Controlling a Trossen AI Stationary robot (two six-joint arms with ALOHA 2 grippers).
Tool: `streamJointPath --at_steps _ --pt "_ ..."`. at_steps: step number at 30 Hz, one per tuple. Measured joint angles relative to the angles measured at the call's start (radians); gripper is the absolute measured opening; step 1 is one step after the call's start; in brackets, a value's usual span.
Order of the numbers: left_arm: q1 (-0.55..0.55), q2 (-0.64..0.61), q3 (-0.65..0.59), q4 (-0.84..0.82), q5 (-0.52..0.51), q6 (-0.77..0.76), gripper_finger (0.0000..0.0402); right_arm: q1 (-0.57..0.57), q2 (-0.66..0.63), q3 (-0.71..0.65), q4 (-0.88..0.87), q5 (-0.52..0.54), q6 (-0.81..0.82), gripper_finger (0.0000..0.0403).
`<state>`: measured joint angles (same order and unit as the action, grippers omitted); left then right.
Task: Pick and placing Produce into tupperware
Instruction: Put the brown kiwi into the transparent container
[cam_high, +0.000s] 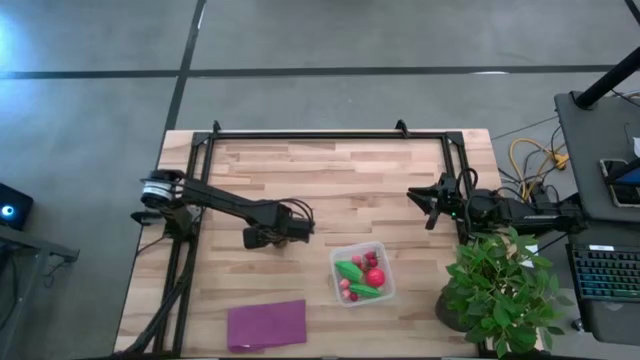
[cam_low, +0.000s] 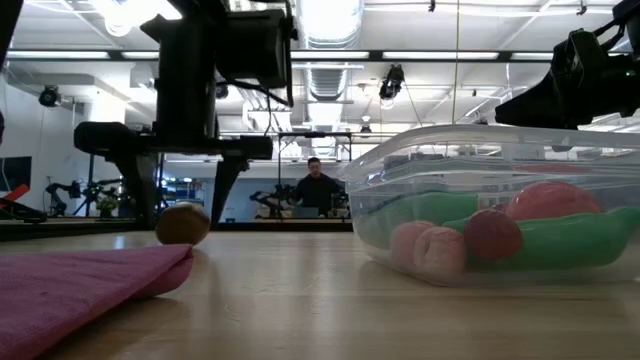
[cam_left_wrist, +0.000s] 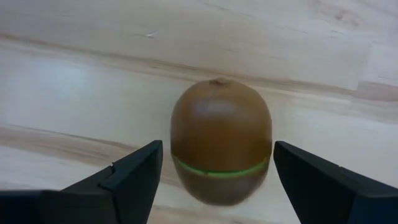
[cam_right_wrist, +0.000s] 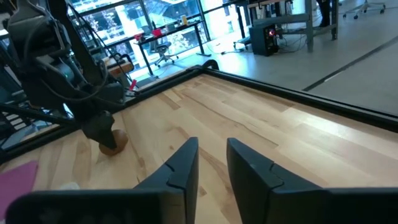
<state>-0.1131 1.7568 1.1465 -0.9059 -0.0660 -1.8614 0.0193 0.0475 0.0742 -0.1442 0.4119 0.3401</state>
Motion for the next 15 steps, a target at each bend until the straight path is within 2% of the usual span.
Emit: streamJointPath --at_steps 11,15 --pt "0.0 0.02 -0.01 0.007 -0.001 0.015 0.029 0.0 0.0 0.0 0.0 0.0 0.0 0.008" --pt "0.0 0.02 -0.017 0.009 -0.002 0.019 0.0275 0.0 0.0 0.0 0.0 0.0 0.0 0.0074"
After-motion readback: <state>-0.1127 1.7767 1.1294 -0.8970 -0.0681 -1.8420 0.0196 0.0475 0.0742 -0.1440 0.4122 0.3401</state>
